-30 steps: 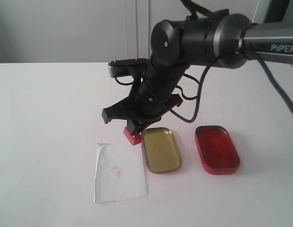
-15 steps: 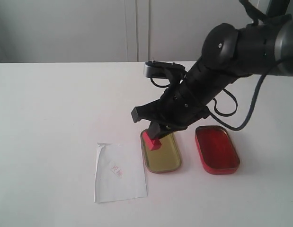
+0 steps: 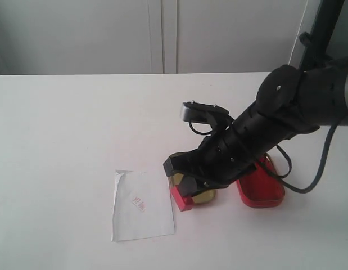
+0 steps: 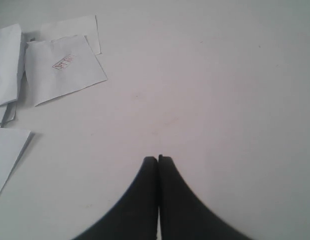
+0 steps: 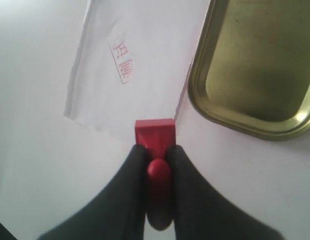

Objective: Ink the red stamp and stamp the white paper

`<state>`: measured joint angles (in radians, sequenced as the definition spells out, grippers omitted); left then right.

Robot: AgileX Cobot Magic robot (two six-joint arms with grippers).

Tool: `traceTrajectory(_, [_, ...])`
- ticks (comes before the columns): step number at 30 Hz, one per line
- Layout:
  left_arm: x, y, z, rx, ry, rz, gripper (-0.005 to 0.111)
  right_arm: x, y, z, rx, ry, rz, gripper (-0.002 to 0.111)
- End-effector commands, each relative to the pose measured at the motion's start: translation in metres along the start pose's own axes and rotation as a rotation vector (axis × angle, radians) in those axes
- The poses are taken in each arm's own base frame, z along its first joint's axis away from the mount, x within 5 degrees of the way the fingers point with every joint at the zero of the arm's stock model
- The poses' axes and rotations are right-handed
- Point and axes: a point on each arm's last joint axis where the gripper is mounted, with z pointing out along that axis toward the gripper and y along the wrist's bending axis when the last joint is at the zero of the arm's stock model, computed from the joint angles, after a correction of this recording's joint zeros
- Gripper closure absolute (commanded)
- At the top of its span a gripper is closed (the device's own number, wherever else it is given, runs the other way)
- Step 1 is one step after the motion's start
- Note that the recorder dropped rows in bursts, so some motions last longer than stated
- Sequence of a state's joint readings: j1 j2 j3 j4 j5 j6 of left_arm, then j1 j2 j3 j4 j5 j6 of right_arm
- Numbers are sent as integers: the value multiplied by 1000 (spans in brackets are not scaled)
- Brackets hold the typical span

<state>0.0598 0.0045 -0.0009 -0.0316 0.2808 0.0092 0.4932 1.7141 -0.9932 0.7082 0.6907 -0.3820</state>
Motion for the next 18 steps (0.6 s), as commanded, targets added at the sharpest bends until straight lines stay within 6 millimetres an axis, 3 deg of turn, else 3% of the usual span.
traceTrajectory(1, [0, 0, 0, 4, -8, -12, 107, 10, -5, 2, -5, -13, 13, 108])
traceTrajectory(8, [0, 0, 0, 4, -8, -12, 107, 22, -8, 9, -61, -5, 57, 108])
traceTrajectory(18, [0, 0, 0, 4, -8, -12, 107, 38, -37, 8, -91, -19, 144, 108])
